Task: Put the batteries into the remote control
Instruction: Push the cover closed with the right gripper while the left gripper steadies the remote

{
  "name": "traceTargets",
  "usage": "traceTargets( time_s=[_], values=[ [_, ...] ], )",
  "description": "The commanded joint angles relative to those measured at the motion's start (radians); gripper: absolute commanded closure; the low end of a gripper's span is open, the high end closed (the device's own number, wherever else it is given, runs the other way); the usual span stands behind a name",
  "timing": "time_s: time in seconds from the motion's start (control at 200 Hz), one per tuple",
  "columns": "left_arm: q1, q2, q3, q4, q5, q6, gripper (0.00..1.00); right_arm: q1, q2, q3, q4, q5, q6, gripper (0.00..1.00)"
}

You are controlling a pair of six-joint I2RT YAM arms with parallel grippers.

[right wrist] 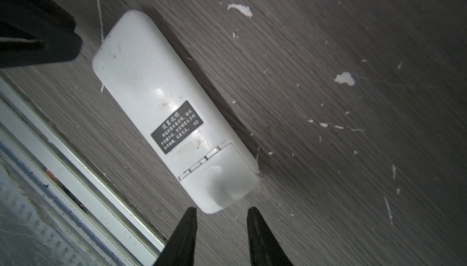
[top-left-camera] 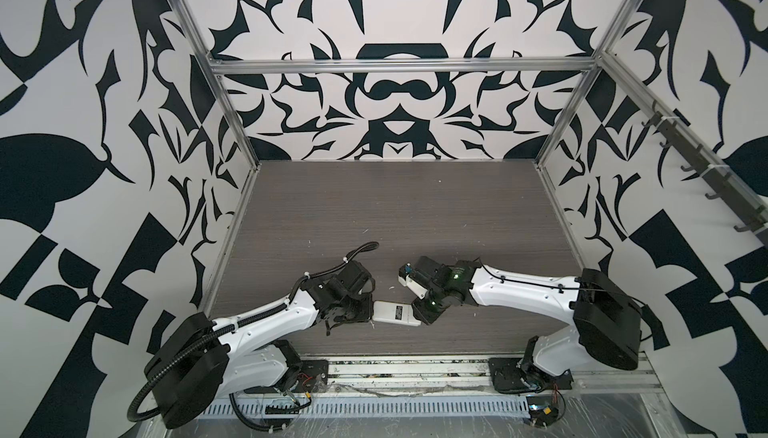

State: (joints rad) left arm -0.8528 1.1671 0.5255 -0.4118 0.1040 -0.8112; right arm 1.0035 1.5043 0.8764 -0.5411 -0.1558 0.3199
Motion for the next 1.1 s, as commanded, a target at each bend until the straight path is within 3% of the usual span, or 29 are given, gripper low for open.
traceTargets(
  time_s=[0.0, 1.095],
  values=[
    [0.005, 0.004, 0.018, 0.013, 0.010, 0.007, 0.77, -0.012, -0.004, -0.017, 0.039, -0.014, 0.018, 0.63],
    [0.004, 0.068, -0.077, 0.160, 0.093, -0.074, 0.82, -0.013, 0.068, -0.048, 0.138, -0.085, 0.053, 0.73]
  ],
)
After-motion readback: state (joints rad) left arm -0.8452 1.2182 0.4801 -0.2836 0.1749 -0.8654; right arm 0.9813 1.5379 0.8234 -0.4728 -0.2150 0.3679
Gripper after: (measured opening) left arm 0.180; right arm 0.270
